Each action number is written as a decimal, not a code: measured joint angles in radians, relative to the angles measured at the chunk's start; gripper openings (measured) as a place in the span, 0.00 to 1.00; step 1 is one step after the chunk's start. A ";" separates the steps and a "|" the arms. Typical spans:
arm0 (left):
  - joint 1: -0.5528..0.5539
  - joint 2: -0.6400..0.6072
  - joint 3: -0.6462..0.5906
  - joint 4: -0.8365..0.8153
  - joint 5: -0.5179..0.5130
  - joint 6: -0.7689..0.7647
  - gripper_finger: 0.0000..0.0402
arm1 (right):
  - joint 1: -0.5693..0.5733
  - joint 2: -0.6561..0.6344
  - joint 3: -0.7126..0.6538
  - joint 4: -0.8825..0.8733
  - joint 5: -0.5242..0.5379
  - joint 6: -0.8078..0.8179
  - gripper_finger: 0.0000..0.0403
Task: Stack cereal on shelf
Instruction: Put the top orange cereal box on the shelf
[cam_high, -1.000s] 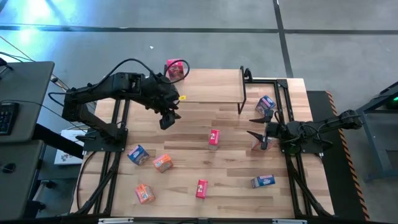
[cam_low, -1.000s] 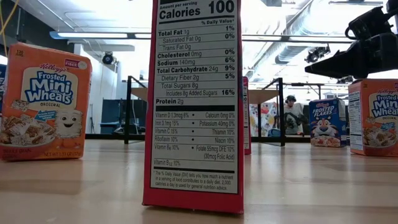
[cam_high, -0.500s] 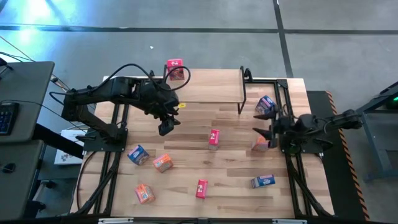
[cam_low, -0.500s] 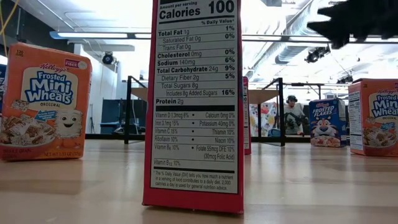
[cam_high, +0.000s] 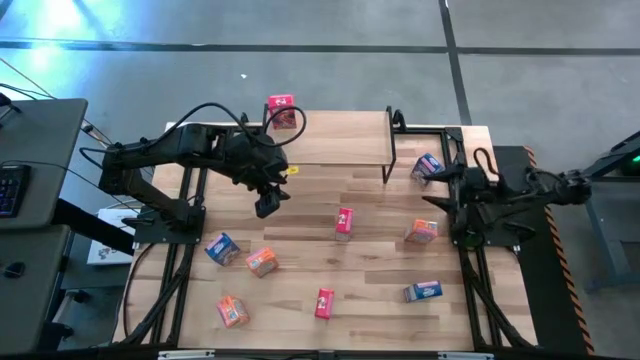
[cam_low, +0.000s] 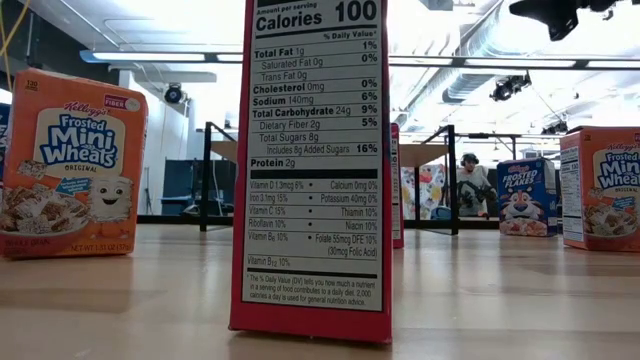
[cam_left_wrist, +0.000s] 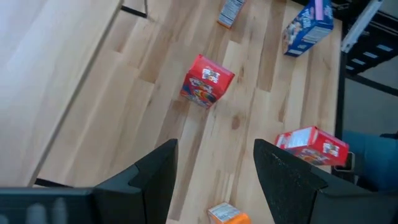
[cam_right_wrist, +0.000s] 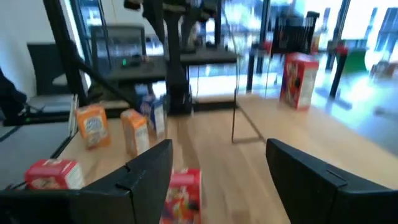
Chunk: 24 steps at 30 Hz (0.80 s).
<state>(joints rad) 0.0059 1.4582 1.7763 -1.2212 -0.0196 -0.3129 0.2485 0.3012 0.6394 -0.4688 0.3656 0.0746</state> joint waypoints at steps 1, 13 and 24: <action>0.000 0.000 0.000 0.000 -0.013 0.001 0.50 | 0.000 0.025 0.037 -0.059 0.000 0.027 0.63; 0.000 0.000 0.000 0.000 -0.088 0.001 0.50 | 0.000 0.352 0.338 -0.553 -0.224 0.329 0.63; 0.000 0.000 0.000 0.000 -0.095 0.003 0.50 | 0.001 0.561 0.328 -0.699 -0.262 0.407 0.63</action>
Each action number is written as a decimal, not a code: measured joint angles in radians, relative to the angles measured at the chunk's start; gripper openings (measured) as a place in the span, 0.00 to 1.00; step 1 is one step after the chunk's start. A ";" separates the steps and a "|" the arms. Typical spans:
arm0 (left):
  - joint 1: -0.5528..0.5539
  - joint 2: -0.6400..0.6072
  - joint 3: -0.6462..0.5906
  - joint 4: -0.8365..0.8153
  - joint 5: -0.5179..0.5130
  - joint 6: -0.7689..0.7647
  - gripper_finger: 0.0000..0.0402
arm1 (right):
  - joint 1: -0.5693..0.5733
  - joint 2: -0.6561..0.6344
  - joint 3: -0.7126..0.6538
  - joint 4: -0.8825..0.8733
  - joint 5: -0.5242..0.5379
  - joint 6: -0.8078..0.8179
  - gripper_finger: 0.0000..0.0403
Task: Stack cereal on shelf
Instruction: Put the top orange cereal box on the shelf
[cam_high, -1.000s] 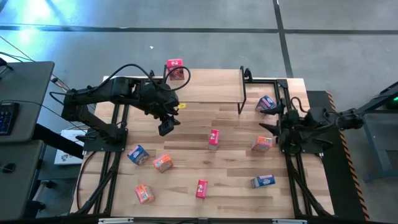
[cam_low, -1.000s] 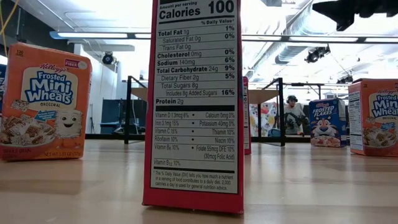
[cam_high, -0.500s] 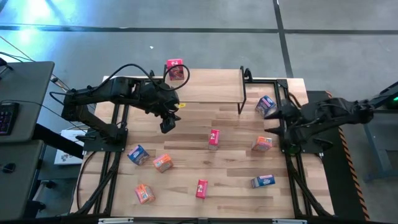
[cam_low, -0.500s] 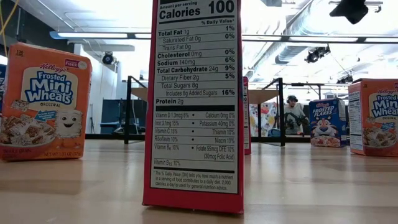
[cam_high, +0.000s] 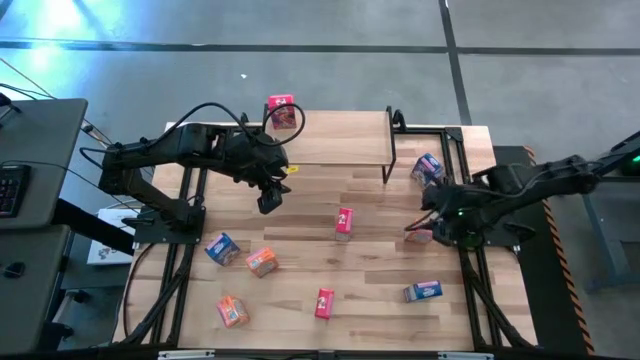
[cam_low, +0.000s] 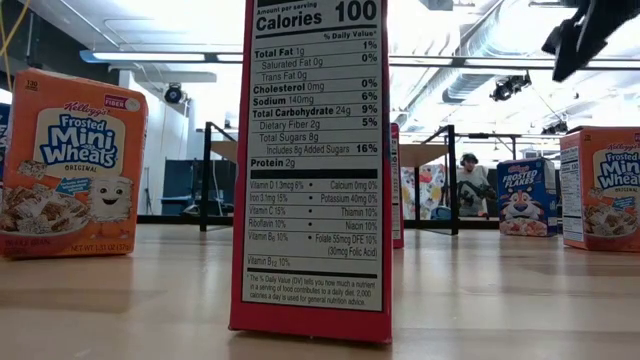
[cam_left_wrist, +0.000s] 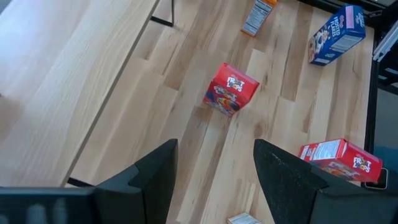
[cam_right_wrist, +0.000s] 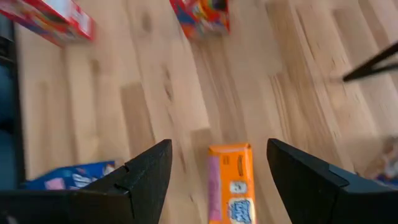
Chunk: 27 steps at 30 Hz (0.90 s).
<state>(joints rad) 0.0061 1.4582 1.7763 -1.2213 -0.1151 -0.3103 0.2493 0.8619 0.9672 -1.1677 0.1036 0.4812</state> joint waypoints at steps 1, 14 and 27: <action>0.000 0.000 0.000 0.000 0.000 0.000 0.50 | 0.000 0.017 0.000 -0.012 0.000 0.011 0.63; 0.000 0.000 0.000 0.000 -0.002 0.035 0.50 | 0.000 0.175 0.000 -0.142 0.001 0.098 0.63; 0.000 0.000 0.000 0.000 -0.001 0.034 0.50 | 0.000 0.266 0.000 -0.153 -0.023 0.087 0.63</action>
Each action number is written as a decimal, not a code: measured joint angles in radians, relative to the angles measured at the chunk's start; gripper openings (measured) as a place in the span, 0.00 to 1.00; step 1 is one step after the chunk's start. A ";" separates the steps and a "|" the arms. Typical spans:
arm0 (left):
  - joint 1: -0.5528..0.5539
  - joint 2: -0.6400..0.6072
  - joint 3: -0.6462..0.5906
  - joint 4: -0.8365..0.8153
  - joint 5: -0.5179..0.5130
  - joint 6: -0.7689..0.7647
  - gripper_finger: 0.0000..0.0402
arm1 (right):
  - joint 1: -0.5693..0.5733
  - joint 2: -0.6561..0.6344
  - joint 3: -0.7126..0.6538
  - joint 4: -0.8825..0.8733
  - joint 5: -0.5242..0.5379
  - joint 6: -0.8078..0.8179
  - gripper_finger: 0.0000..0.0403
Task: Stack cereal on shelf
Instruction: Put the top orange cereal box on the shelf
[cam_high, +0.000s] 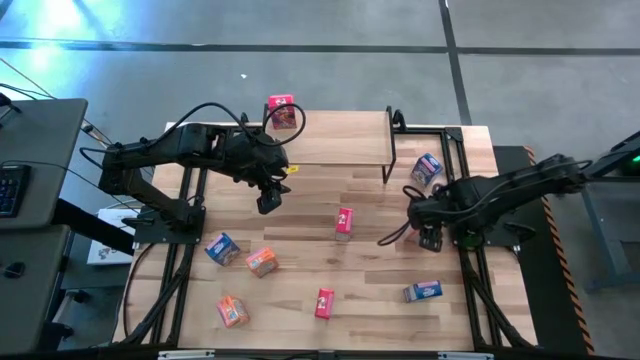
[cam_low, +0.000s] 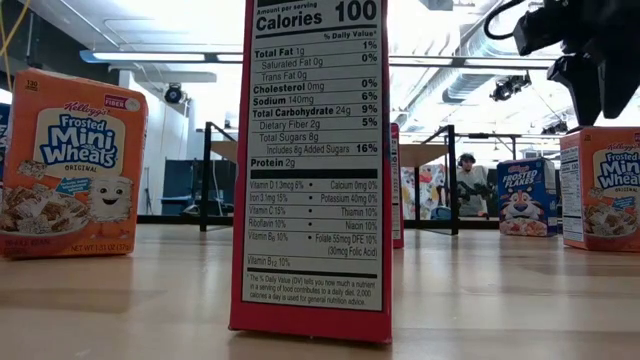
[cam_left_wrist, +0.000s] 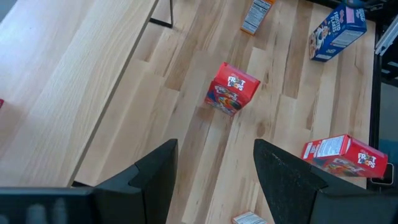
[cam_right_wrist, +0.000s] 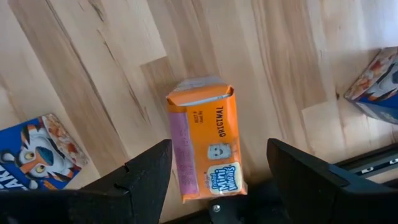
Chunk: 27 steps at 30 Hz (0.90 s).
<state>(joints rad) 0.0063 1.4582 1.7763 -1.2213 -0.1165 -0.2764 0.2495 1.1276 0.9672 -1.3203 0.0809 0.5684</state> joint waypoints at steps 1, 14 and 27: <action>0.000 0.000 0.000 0.000 0.000 0.000 0.50 | 0.000 0.007 0.000 0.000 -0.006 0.000 0.63; 0.000 0.000 0.000 0.000 0.000 0.017 0.50 | 0.000 0.117 0.000 0.000 -0.025 -0.008 0.63; 0.000 0.000 0.000 0.000 0.000 0.018 0.50 | 0.000 0.222 -0.001 -0.001 -0.029 -0.011 0.52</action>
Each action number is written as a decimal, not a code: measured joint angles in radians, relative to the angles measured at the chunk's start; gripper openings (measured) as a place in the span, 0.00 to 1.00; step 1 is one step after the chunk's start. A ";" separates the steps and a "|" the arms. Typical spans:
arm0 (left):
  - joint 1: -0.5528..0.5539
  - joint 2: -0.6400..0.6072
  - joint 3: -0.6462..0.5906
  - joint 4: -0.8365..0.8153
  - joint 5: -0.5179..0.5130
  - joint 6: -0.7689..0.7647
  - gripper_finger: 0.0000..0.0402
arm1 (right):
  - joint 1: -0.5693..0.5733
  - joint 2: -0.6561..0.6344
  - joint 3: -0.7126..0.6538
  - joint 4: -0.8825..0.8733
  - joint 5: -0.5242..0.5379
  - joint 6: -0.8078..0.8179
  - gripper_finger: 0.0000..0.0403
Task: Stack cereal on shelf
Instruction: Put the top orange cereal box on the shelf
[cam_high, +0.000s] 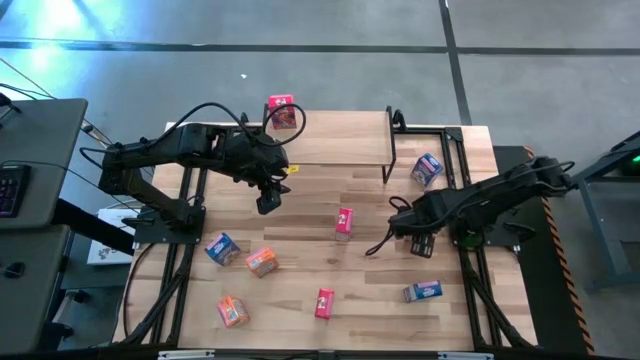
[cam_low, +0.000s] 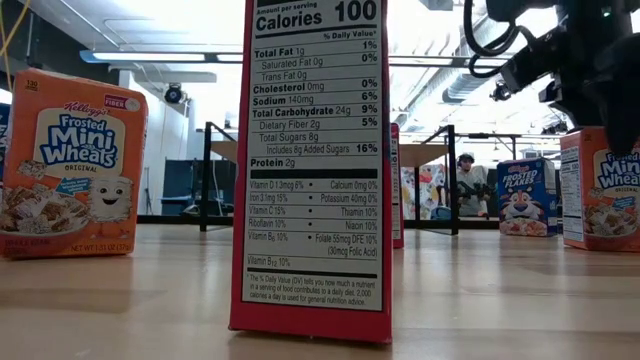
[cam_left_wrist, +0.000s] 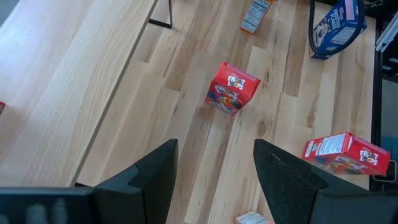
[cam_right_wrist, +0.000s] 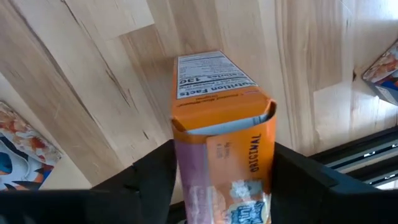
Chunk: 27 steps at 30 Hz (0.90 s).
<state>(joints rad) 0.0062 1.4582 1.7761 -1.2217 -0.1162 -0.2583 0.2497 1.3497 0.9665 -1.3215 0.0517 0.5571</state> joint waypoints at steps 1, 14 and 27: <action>0.000 0.000 0.000 0.000 0.000 0.000 0.50 | 0.000 0.000 0.000 0.000 0.000 0.000 0.50; 0.000 0.000 0.000 0.000 0.000 0.000 0.50 | 0.000 0.000 0.002 -0.003 -0.042 -0.015 0.32; 0.050 0.000 0.000 -0.009 -0.077 0.132 0.50 | -0.008 -0.001 0.245 -0.041 0.071 -0.065 0.32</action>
<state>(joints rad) 0.0565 1.4582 1.7760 -1.2304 -0.1936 -0.1262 0.2421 1.3491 1.2112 -1.3624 0.1229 0.4920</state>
